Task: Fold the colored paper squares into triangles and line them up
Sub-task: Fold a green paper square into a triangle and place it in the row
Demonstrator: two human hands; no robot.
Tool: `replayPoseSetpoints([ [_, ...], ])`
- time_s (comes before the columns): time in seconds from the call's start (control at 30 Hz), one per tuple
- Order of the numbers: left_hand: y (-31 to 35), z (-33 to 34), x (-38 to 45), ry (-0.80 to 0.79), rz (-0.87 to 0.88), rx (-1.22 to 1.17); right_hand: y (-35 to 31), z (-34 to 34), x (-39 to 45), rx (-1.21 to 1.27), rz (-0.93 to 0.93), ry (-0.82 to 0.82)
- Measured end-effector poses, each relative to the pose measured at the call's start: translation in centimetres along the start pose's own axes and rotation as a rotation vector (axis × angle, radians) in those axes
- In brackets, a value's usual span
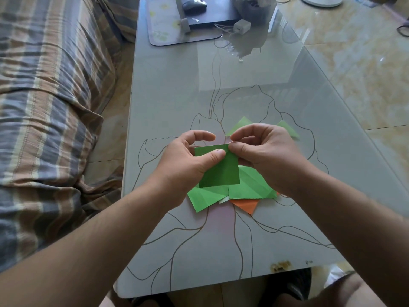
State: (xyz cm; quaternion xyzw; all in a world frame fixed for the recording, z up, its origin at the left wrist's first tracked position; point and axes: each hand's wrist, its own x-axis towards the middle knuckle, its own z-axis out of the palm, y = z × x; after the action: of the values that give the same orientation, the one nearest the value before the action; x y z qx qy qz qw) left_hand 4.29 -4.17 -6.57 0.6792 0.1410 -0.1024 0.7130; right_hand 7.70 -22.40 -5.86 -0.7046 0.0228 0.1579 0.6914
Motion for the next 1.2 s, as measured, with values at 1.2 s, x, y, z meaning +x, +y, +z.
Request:
replayPoseSetpoints([
  [1.2,-0.9,0.1,0.0,-0.039,-0.077,-0.081,0.6,0.9,-0.4,0.200,0.172,0.047],
])
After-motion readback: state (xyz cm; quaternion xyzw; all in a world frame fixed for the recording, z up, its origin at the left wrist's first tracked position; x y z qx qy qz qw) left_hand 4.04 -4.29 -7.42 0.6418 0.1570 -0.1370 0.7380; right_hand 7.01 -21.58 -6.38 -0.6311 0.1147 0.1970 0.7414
